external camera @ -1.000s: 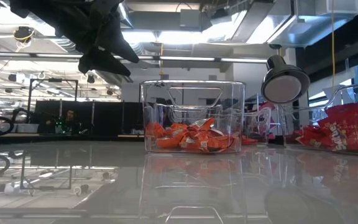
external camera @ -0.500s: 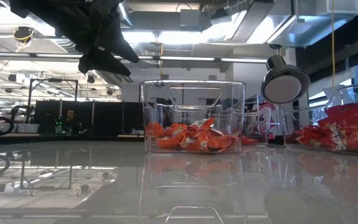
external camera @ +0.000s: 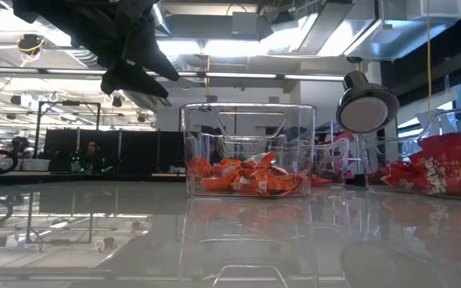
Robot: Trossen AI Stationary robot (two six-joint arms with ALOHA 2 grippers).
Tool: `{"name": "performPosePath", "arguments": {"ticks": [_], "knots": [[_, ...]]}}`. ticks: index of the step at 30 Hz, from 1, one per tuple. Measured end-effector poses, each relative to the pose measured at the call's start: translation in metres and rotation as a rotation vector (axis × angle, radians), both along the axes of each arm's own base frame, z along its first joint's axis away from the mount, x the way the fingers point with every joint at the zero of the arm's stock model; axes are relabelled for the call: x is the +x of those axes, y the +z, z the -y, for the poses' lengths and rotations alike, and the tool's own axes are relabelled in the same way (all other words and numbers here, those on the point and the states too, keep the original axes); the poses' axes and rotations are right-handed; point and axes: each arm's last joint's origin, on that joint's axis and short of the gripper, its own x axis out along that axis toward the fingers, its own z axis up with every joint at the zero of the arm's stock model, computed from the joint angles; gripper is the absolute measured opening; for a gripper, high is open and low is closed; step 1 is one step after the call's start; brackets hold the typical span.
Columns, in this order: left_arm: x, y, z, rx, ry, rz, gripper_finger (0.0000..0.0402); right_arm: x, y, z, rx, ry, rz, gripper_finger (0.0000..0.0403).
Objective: Sort candy
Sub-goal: Put the red candy pack into the bottom right transparent bin
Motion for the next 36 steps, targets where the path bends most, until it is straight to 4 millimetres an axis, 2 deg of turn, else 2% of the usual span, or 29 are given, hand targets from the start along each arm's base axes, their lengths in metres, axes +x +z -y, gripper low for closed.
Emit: {"name": "performPosePath", "arguments": {"ticks": [3, 7, 13, 16, 20, 27, 31, 36], "knots": [[0.0, 0.0, 0.0, -0.003, 0.002, 0.002, 0.0233, 0.001, 0.011, -0.001, 0.037, 0.001, 0.019, 0.0004], [0.0, 0.0, 0.0, -0.007, 0.004, 0.003, 0.0233, 0.005, 0.035, 0.0, 0.055, -0.008, 0.073, 0.0008], [0.0, 0.0, 0.0, -0.023, 0.014, 0.01, 0.0233, 0.02, 0.076, 0.014, 0.039, -0.106, 0.243, 0.0003], [0.0, 0.0, 0.0, -0.024, 0.015, 0.011, 0.0233, 0.029, 0.095, 0.031, 0.004, -0.237, 0.382, 0.0003], [0.0, 0.0, 0.0, -0.025, 0.015, 0.011, 0.0233, 0.04, 0.111, 0.066, -0.063, -0.464, 0.453, 0.0002], [0.0, 0.0, 0.0, -0.025, 0.016, 0.011, 0.0233, 0.035, 0.138, 0.126, -0.289, -0.604, 0.63, 0.0002], [0.0, 0.0, 0.0, -0.028, 0.017, 0.013, 0.0233, 0.03, 0.14, 0.152, -0.375, -0.682, 0.613, 0.0002], [0.0, 0.0, 0.0, -0.028, 0.017, 0.012, 0.0233, 0.029, 0.129, 0.167, -0.432, -0.724, 0.573, 0.0003]]}}
